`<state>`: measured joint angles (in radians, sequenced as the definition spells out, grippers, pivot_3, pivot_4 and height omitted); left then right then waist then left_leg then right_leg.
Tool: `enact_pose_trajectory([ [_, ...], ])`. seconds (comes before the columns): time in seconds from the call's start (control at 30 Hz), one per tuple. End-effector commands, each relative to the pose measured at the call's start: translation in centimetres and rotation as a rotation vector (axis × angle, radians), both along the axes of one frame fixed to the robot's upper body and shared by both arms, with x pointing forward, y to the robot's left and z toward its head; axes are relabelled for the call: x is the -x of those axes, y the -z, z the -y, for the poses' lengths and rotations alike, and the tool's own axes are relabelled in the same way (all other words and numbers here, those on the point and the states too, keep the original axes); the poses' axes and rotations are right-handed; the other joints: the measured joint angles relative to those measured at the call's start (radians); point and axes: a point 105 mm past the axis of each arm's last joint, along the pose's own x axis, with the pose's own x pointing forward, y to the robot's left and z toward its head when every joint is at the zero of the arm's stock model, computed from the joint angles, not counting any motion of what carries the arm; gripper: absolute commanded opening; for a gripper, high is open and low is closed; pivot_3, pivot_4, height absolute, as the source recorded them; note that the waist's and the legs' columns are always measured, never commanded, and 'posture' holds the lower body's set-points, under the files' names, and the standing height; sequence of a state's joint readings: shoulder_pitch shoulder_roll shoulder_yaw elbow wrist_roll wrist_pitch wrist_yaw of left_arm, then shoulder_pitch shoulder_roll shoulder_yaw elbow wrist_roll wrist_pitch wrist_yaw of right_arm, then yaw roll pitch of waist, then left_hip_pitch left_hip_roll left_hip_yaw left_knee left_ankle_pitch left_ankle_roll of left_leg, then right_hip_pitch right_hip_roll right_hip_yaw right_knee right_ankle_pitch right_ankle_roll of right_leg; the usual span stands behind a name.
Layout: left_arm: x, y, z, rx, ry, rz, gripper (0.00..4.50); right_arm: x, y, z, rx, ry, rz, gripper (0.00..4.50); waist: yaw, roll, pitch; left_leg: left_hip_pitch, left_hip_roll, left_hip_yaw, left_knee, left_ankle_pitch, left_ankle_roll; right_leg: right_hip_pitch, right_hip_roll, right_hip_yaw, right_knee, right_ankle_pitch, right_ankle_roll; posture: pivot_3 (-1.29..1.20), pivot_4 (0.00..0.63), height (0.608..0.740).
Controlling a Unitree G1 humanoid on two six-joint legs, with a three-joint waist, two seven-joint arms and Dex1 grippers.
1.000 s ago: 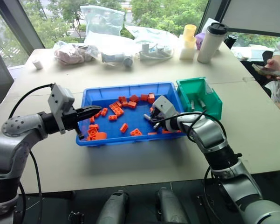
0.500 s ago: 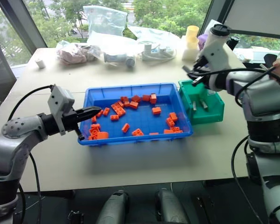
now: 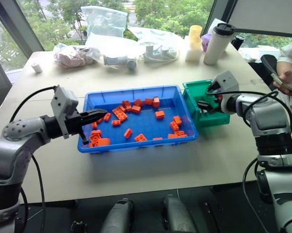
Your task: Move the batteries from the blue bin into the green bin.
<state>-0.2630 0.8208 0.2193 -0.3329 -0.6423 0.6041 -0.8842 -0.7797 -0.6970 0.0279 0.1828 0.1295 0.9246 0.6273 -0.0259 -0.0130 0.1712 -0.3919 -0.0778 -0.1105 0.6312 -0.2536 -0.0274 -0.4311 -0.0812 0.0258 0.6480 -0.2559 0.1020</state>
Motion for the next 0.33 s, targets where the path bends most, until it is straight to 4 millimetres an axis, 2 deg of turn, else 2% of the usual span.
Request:
enact_pose_trajectory([
  [0.03, 0.5, -1.2, -0.6, -0.011, 0.003, 0.028, 0.00, 2.1, -5.0, -1.9, 0.008, -0.215, 0.138, 4.46, 0.007, 0.002, 0.001, 0.000, 0.000, 0.000, 0.000, 0.000, 0.000, 0.000, 0.000, 0.000, 0.000, 0.000, 0.000, 0.00, 0.150, 0.740],
  [0.13, 0.6, -1.2, -1.2, -0.029, -0.011, 0.017, 0.00, 5.7, -5.8, -3.8, 0.053, -0.455, 0.134, 4.46, 0.012, 0.002, 0.001, -0.001, 0.000, -0.001, -0.001, 0.000, 0.000, 0.000, 0.000, -0.001, -0.001, 0.000, 0.000, 0.00, 0.150, 0.740],
  [0.33, 0.9, -1.5, -2.2, -0.041, -0.016, 0.007, 0.00, 9.9, -5.7, -5.7, 0.074, -0.675, 0.083, 4.46, 0.013, 0.002, 0.001, 0.001, 0.000, -0.001, 0.001, -0.001, 0.001, 0.002, 0.000, -0.001, -0.001, 0.000, 0.000, 0.00, 0.150, 0.740],
])
